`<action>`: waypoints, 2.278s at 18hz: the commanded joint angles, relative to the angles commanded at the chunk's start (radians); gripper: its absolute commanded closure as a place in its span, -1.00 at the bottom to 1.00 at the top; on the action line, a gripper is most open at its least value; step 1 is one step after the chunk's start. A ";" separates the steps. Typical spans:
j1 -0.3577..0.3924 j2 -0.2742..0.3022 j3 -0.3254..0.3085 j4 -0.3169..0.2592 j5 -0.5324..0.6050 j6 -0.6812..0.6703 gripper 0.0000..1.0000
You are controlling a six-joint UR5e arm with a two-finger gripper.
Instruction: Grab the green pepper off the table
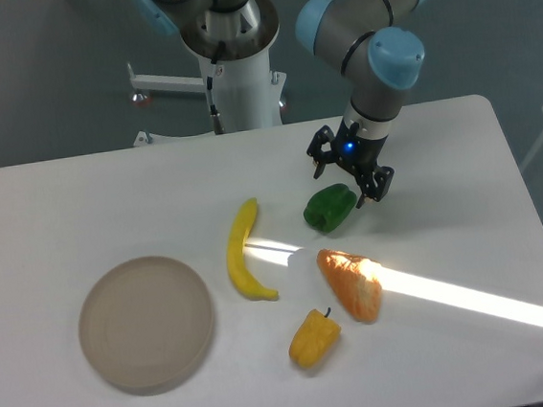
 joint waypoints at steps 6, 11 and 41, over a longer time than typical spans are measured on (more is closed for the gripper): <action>-0.003 -0.012 -0.005 0.006 0.000 0.000 -1.00; -0.018 -0.025 -0.009 0.011 0.000 -0.002 -1.00; -0.204 -0.160 0.591 -0.227 0.181 0.005 0.44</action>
